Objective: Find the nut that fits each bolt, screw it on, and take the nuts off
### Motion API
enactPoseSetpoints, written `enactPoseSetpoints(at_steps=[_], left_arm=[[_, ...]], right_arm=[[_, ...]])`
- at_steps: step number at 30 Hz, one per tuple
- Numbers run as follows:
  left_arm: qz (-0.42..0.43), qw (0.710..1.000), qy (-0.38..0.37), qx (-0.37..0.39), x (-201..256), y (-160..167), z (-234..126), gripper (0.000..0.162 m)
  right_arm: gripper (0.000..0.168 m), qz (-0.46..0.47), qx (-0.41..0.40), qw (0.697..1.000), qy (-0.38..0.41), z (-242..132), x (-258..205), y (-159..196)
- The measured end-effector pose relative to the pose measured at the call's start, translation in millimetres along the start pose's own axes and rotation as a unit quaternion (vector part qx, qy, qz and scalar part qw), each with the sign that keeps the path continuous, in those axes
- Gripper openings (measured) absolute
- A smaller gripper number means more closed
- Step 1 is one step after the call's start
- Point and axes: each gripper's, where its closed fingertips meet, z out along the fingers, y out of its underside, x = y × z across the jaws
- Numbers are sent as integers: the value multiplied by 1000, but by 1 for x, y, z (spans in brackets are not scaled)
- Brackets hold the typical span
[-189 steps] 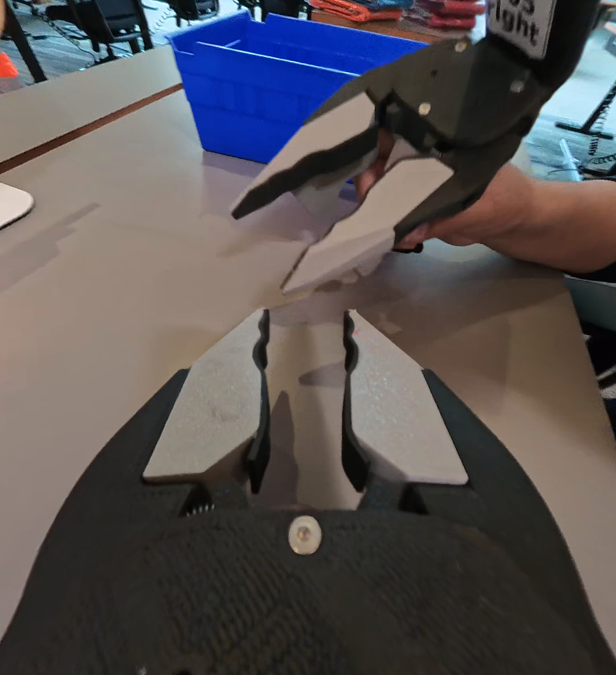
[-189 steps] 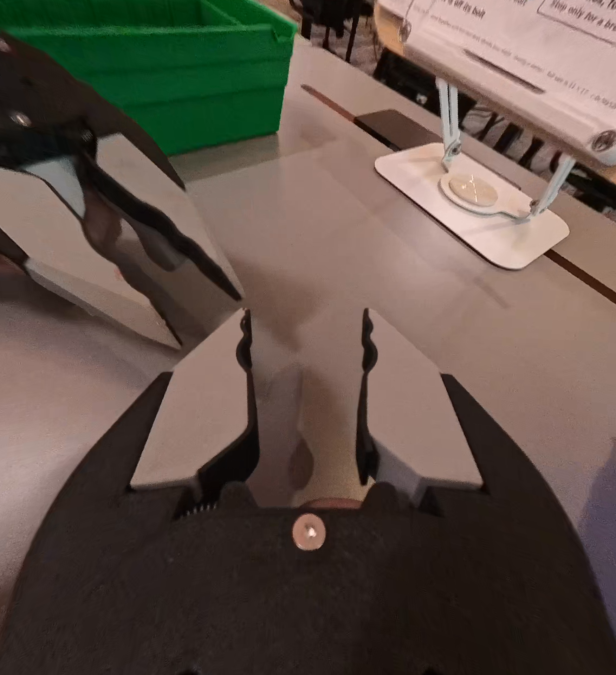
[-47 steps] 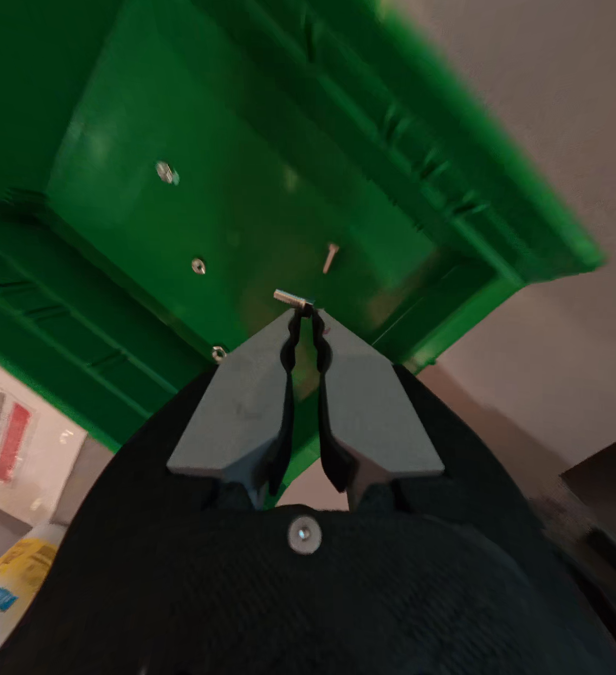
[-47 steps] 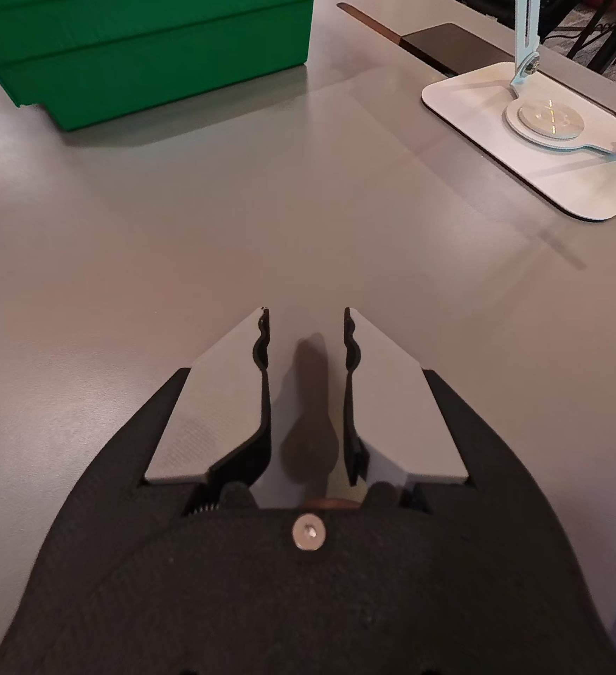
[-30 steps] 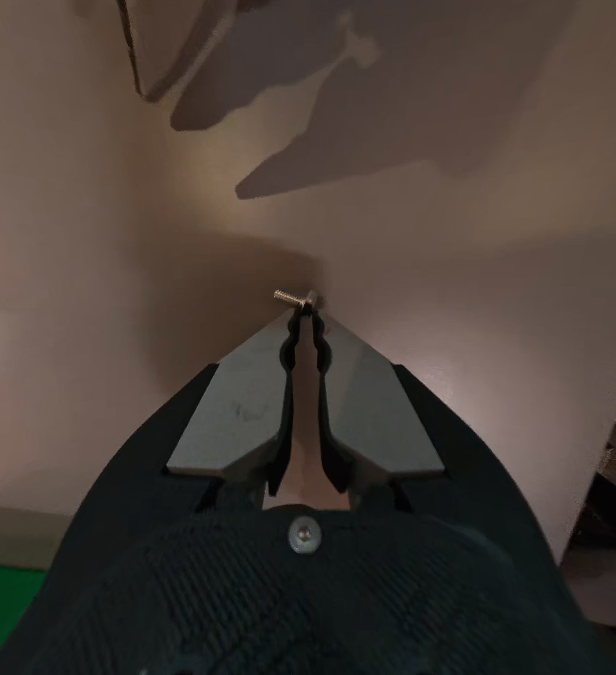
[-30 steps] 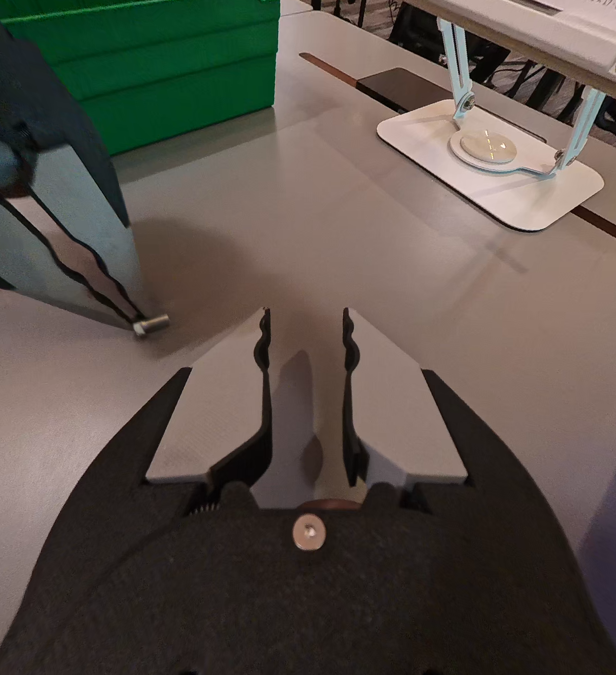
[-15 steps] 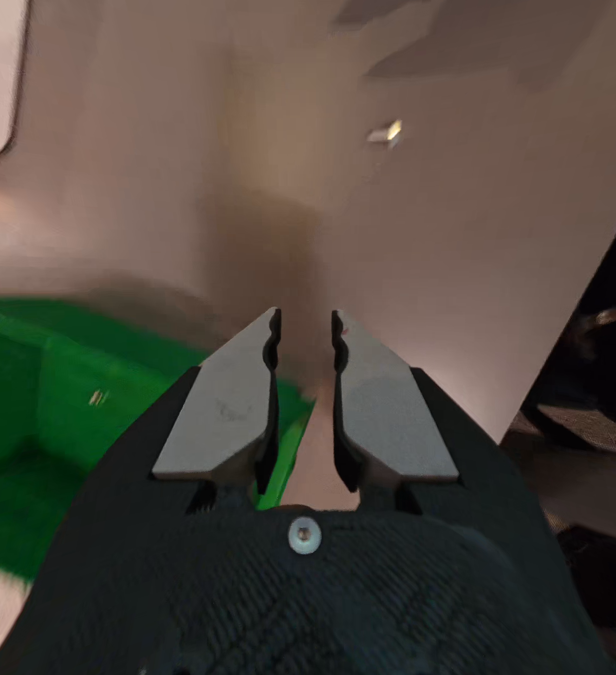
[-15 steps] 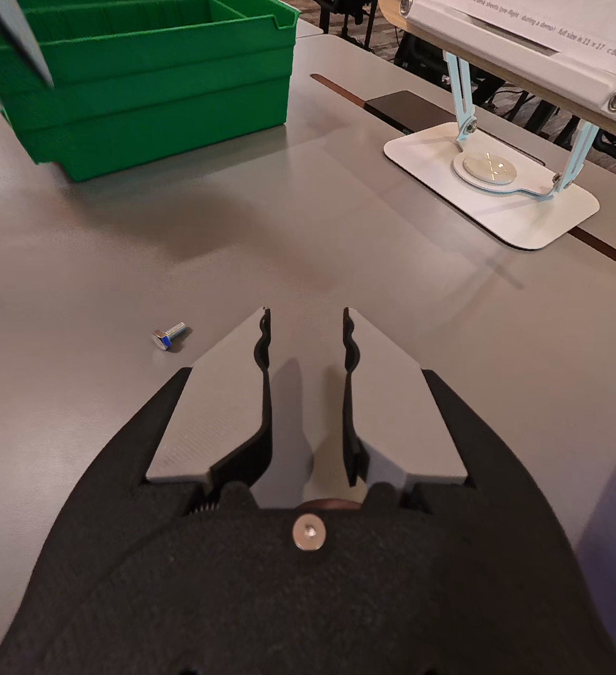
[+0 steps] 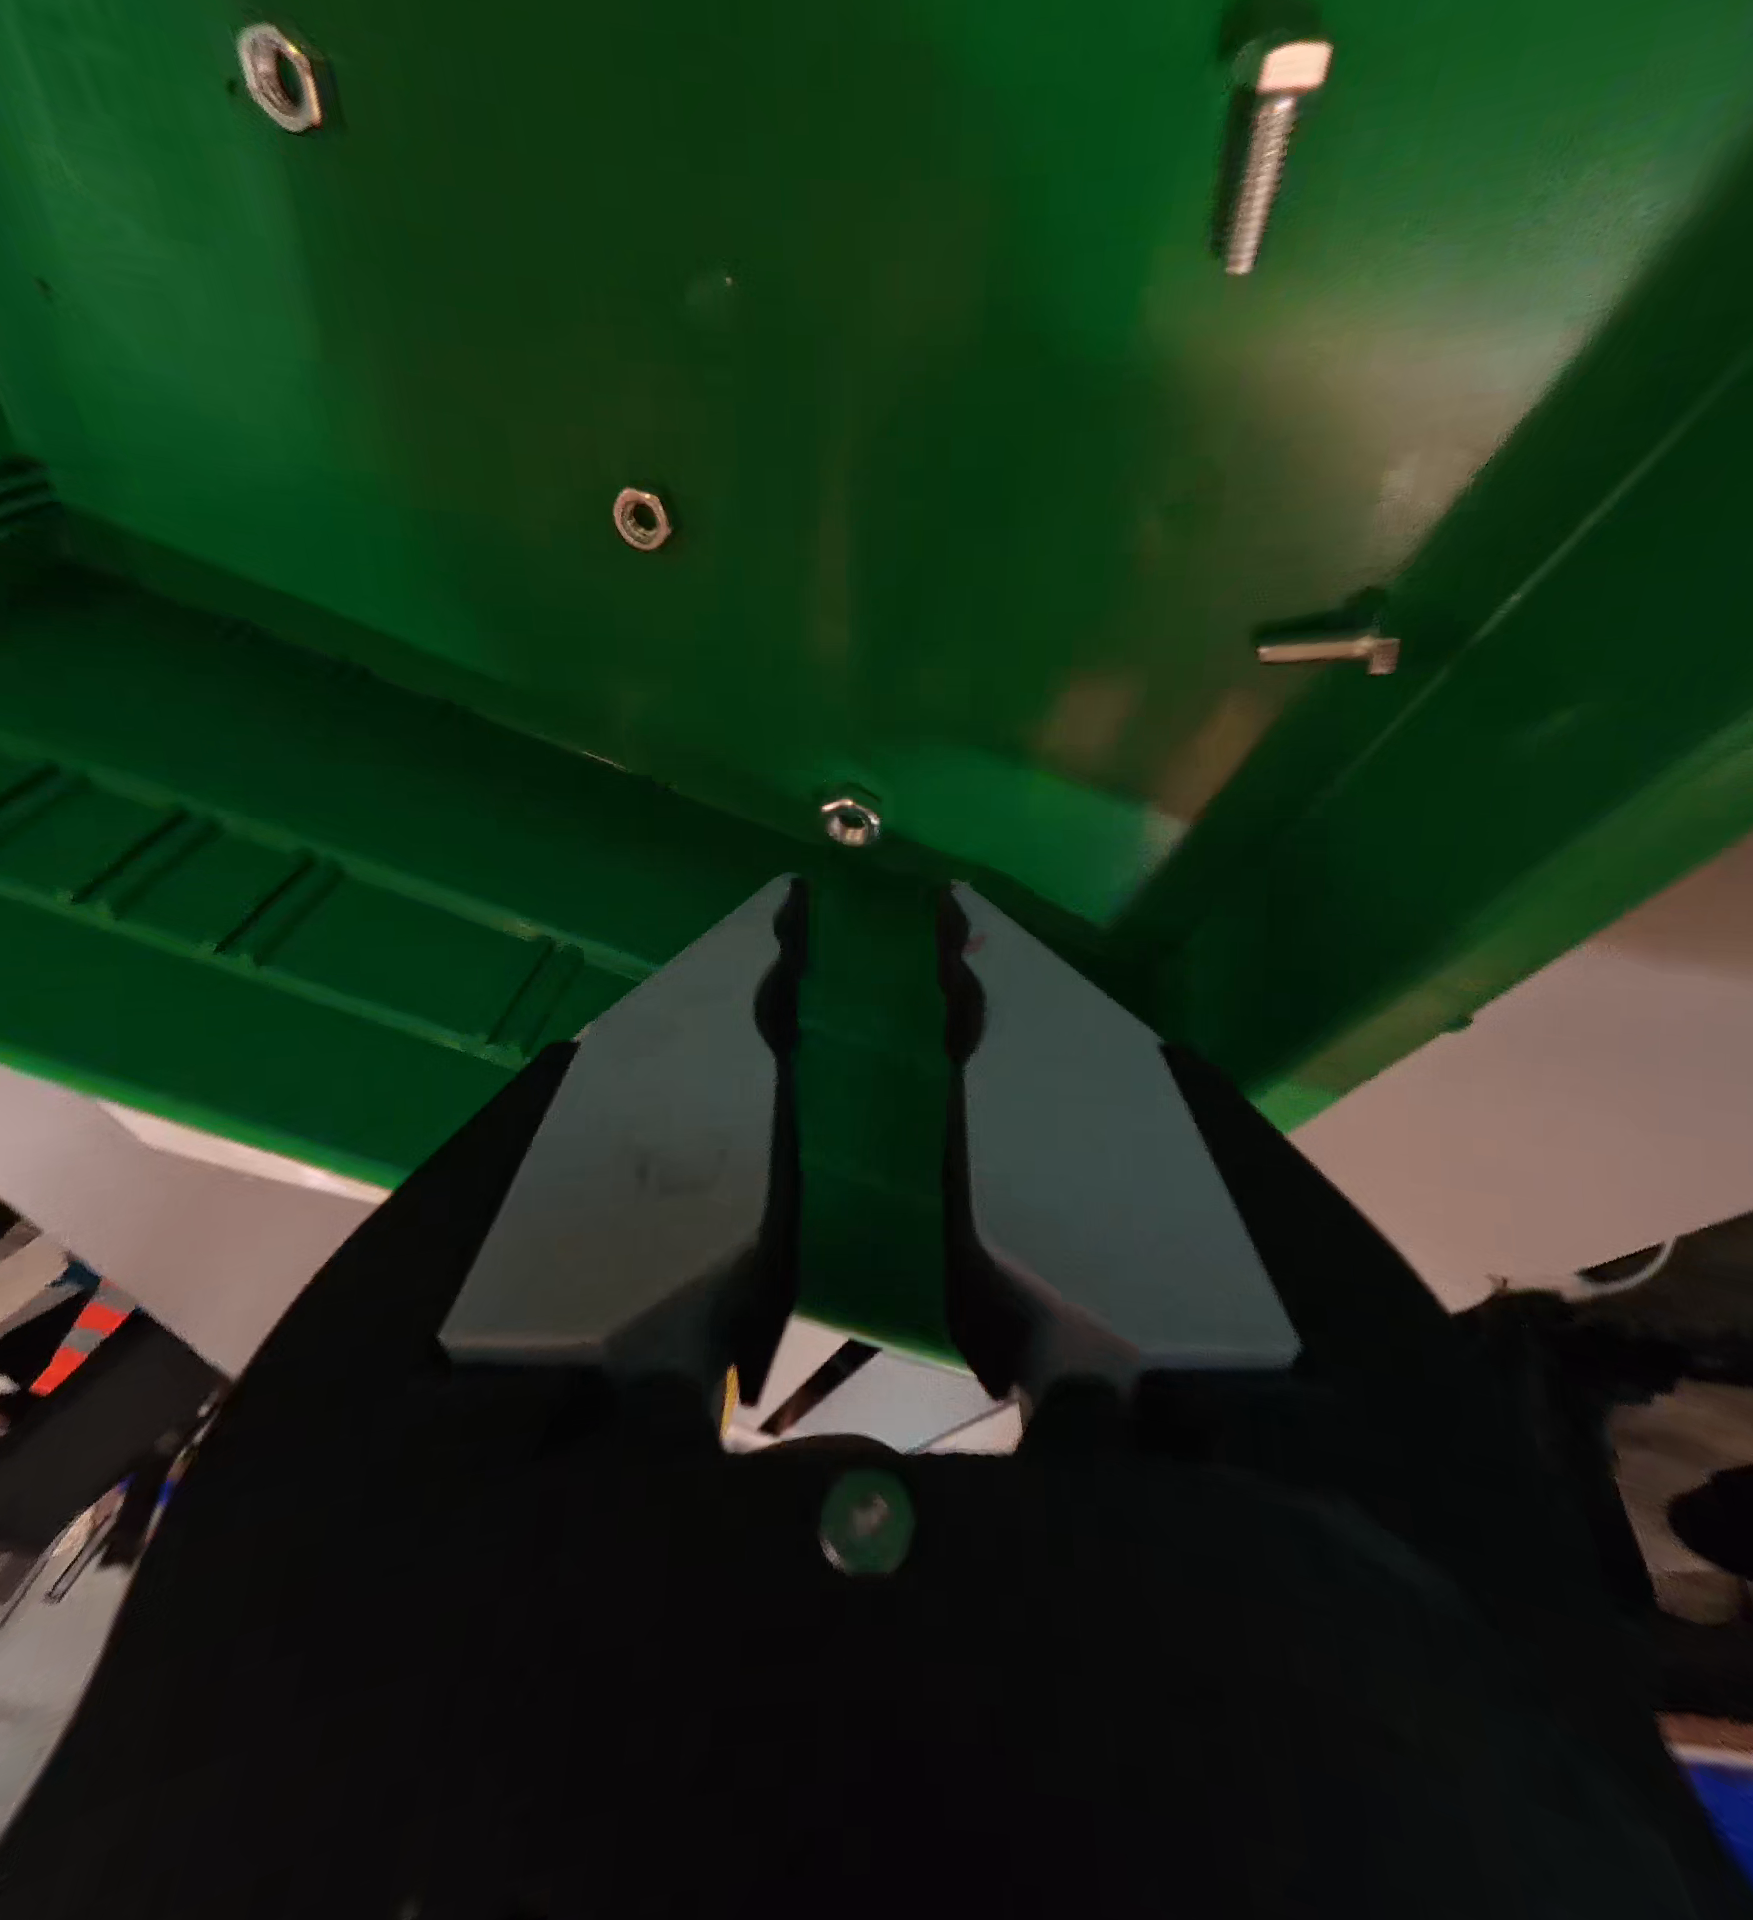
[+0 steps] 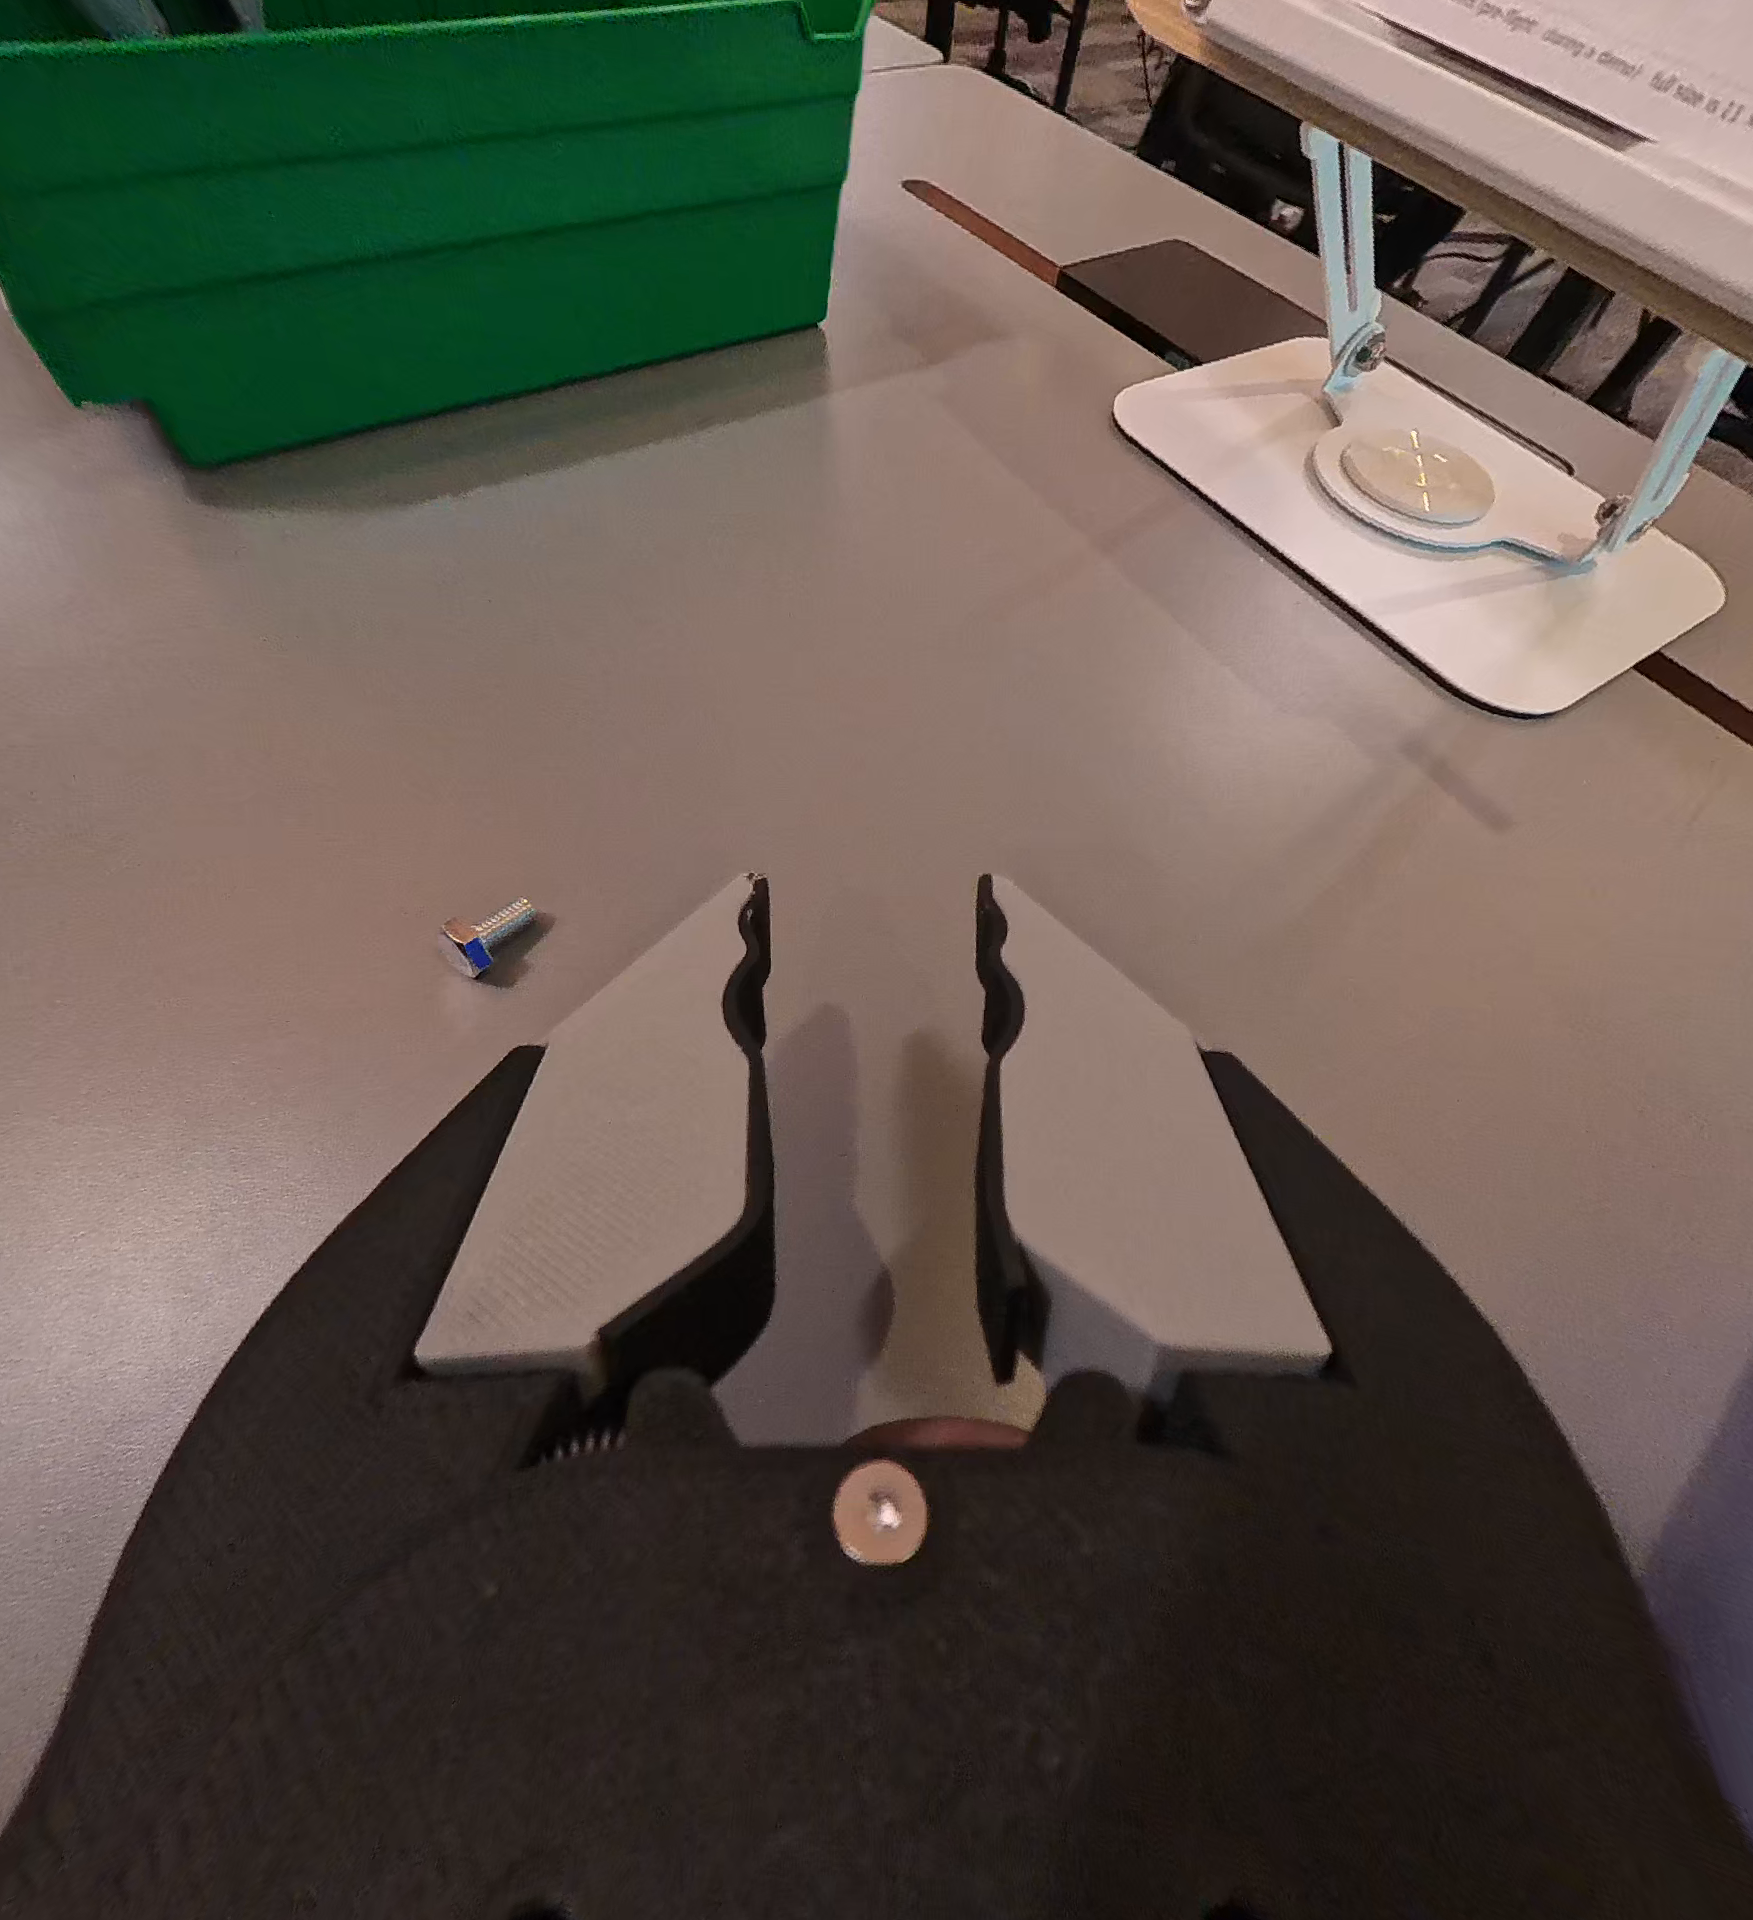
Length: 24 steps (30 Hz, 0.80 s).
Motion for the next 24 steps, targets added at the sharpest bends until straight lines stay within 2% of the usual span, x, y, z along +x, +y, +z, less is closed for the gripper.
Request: enactPoseSetpoints(at_steps=[6, 15, 24], left_arm=[[35, 994, 9, -104, -7, 11, 18, 25], [54, 988, 10, -144, -8, 11, 37, 27], [71, 977, 26, -201, -10, 19, 41, 13]], right_arm=[[37, 6, 5, 1000, -2, -2, 1, -2], [37, 3, 11, 1000, -9, -4, -3, -6], [37, 15, 21, 1000, -17, -7, -4, -10]])
